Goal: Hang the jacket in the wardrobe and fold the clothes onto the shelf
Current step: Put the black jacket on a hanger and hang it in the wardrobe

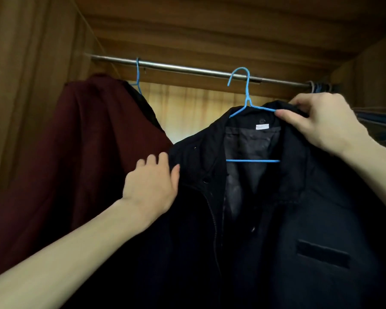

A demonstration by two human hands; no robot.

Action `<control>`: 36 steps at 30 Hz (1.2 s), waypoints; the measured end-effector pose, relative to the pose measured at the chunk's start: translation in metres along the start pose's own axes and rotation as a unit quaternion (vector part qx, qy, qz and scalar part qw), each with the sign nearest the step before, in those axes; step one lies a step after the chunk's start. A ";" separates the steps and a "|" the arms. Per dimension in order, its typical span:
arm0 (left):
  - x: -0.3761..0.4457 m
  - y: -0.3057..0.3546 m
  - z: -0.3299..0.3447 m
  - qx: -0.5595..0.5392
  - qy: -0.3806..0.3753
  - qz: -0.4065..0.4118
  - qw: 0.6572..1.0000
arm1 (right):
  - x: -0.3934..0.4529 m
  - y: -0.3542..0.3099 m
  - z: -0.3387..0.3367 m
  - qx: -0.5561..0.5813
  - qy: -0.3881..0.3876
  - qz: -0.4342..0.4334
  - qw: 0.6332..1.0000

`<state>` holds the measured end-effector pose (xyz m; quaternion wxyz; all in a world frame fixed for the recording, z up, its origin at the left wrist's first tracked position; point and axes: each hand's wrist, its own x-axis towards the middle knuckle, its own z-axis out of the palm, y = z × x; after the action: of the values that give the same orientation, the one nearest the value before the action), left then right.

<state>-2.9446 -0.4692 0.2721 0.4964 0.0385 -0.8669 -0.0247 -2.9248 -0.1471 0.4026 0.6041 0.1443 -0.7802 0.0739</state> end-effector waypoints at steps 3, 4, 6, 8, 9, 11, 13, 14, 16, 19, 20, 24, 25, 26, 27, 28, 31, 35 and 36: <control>0.030 0.021 0.004 -0.098 0.074 0.056 0.991 | 0.024 -0.007 0.000 -0.014 -0.003 0.012 1.000; 0.042 0.029 0.003 -0.141 0.082 0.083 0.983 | 0.031 -0.010 0.000 -0.020 -0.002 0.020 1.000; 0.066 0.046 0.002 -0.215 0.084 0.129 0.964 | 0.045 -0.015 0.002 -0.033 0.005 0.027 0.999; 0.088 0.062 0.001 -0.252 0.086 0.159 0.951 | 0.056 -0.019 0.006 -0.048 0.015 0.025 0.998; 0.097 0.069 0.001 -0.267 0.081 0.163 0.946 | 0.060 -0.022 0.007 -0.052 0.020 0.026 0.998; 0.113 0.079 0.001 -0.312 0.059 0.151 0.936 | 0.072 -0.026 0.010 -0.049 0.028 0.036 0.998; 0.130 0.082 0.002 -0.362 0.046 0.130 0.922 | 0.085 -0.028 0.010 -0.042 0.034 0.053 0.997; 0.139 0.082 0.003 -0.379 0.046 0.126 0.916 | 0.092 -0.030 0.010 -0.042 0.038 0.060 0.997; 0.156 0.079 0.005 -0.401 0.030 0.130 0.907 | 0.107 -0.033 0.009 -0.048 0.042 0.068 0.996; 0.180 0.071 0.009 -0.421 -0.002 0.133 0.897 | 0.125 -0.042 0.013 -0.059 0.039 0.078 0.994; 0.188 0.068 0.010 -0.428 -0.007 0.130 0.895 | 0.131 -0.044 0.015 -0.062 0.037 0.083 0.994; 0.217 0.056 0.016 -0.448 -0.034 0.108 0.887 | 0.145 -0.050 0.034 -0.072 0.026 0.094 0.993; 0.222 0.052 0.019 -0.443 -0.040 0.107 0.889 | 0.147 -0.052 0.041 -0.075 0.021 0.090 0.993; 0.226 0.048 0.023 -0.440 -0.047 0.109 0.890 | 0.149 -0.055 0.047 -0.078 0.018 0.086 0.993; 0.229 0.045 0.027 -0.441 -0.054 0.110 0.889 | 0.150 -0.058 0.052 -0.079 0.017 0.085 0.993; 0.231 0.041 0.031 -0.444 -0.060 0.109 0.887 | 0.152 -0.062 0.057 -0.079 0.015 0.086 0.993; 0.235 0.028 0.043 -0.447 -0.068 0.105 0.886 | 0.155 -0.078 0.070 -0.078 0.009 0.085 0.993; 0.240 0.011 0.052 -0.451 -0.077 0.086 0.885 | 0.157 -0.099 0.086 -0.072 -0.002 0.085 0.994; 0.240 0.007 0.054 -0.454 -0.078 0.082 0.884 | 0.157 -0.103 0.090 -0.072 -0.003 0.085 0.994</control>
<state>-3.1123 -0.4837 0.4520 0.3909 -0.2646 -0.7965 -0.3779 -3.0109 -0.2923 0.5249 0.6022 0.0342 -0.7947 0.0683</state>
